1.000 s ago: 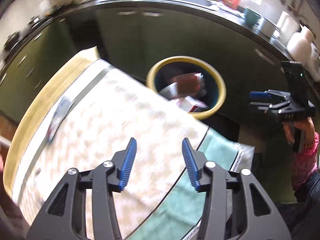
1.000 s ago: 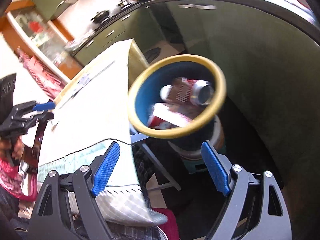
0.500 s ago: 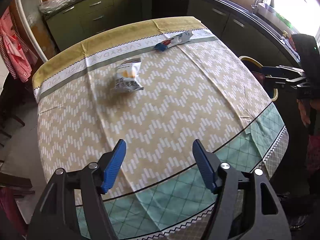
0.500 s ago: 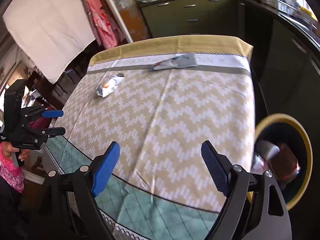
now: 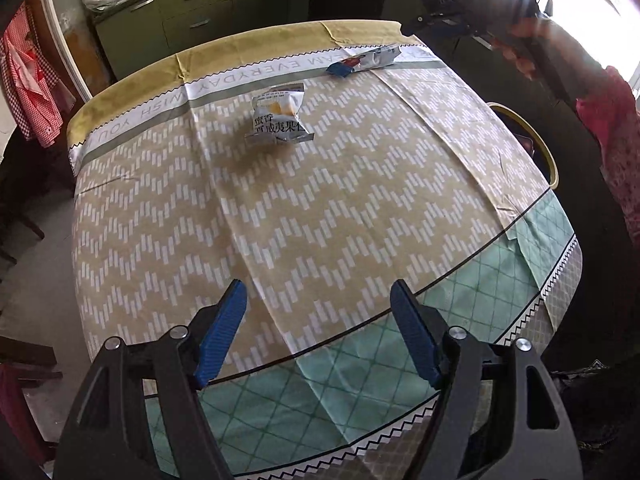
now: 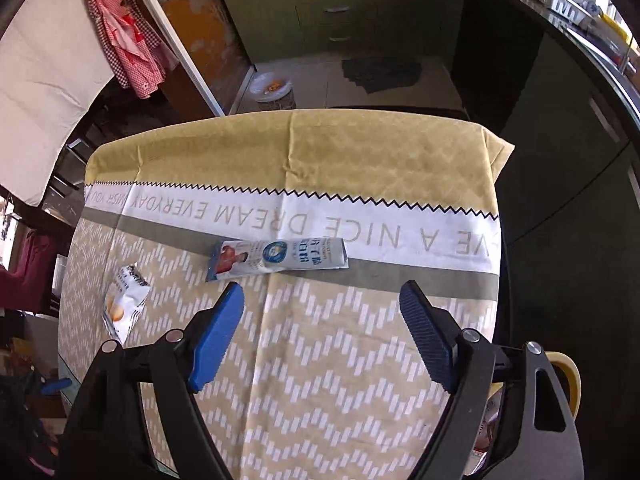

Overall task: Collect trash
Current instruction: 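Move the right gripper to the toothpaste tube and close on it, then lift the toothpaste tube off the table with the right gripper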

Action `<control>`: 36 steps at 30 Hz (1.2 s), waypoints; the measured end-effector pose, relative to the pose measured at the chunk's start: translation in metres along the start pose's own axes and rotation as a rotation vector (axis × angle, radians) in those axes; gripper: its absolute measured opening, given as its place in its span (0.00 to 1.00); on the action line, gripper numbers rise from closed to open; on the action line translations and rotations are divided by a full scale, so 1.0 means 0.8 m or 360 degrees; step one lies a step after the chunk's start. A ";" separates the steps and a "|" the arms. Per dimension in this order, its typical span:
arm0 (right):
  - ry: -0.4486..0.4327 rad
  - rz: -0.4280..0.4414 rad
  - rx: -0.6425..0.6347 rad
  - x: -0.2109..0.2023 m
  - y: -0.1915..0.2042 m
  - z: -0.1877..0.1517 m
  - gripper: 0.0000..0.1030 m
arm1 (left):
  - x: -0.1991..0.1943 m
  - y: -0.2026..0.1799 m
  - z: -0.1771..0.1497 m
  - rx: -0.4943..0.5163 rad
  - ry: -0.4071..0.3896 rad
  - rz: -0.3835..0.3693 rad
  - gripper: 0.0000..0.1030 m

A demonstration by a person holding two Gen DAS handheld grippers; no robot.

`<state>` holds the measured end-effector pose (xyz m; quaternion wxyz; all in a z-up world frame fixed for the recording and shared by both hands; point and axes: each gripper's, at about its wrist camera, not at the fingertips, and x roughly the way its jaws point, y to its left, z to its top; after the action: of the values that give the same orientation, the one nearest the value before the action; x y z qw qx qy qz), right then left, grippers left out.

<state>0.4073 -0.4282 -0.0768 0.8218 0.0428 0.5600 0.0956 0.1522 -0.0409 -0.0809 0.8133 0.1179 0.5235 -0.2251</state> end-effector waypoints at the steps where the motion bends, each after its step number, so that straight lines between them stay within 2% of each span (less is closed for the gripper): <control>1: 0.0040 0.0015 0.0026 0.008 -0.005 0.007 0.68 | 0.002 0.000 0.000 0.0004 0.0003 0.0003 0.68; 4: 0.0121 0.0039 0.0049 0.025 -0.013 0.020 0.59 | 0.005 0.000 0.003 0.0024 0.0014 0.0000 0.68; 15: 0.0222 0.0041 0.0056 0.063 -0.006 0.048 0.48 | 0.008 -0.006 0.008 0.0072 0.0033 0.0009 0.68; 17: 0.0232 0.0068 0.0070 0.063 -0.005 0.047 0.32 | 0.007 -0.007 0.007 0.0080 0.0036 0.0013 0.68; 18: 0.0226 0.0076 0.0064 0.060 -0.003 0.045 0.28 | 0.007 -0.008 0.007 0.0082 0.0037 0.0015 0.68; 19: 0.0216 0.0089 0.0058 0.057 -0.001 0.043 0.15 | 0.007 -0.008 0.007 0.0084 0.0038 0.0015 0.68; 20: 0.0210 0.0109 0.0056 0.052 0.001 0.040 0.08 | 0.006 -0.009 0.007 0.0088 0.0038 0.0017 0.68; 28: 0.0135 0.0174 -0.0054 0.005 0.032 0.003 0.03 | -0.002 -0.024 0.009 0.0134 0.0015 0.0023 0.68; 36: -0.0020 0.0185 -0.0152 -0.061 0.049 -0.036 0.02 | -0.010 -0.035 0.007 0.0176 0.0005 0.0054 0.69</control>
<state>0.3589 -0.4007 -0.0360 0.8195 0.0367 0.5461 0.1696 0.1396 -0.0657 -0.0698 0.8084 0.1718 0.5094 -0.2398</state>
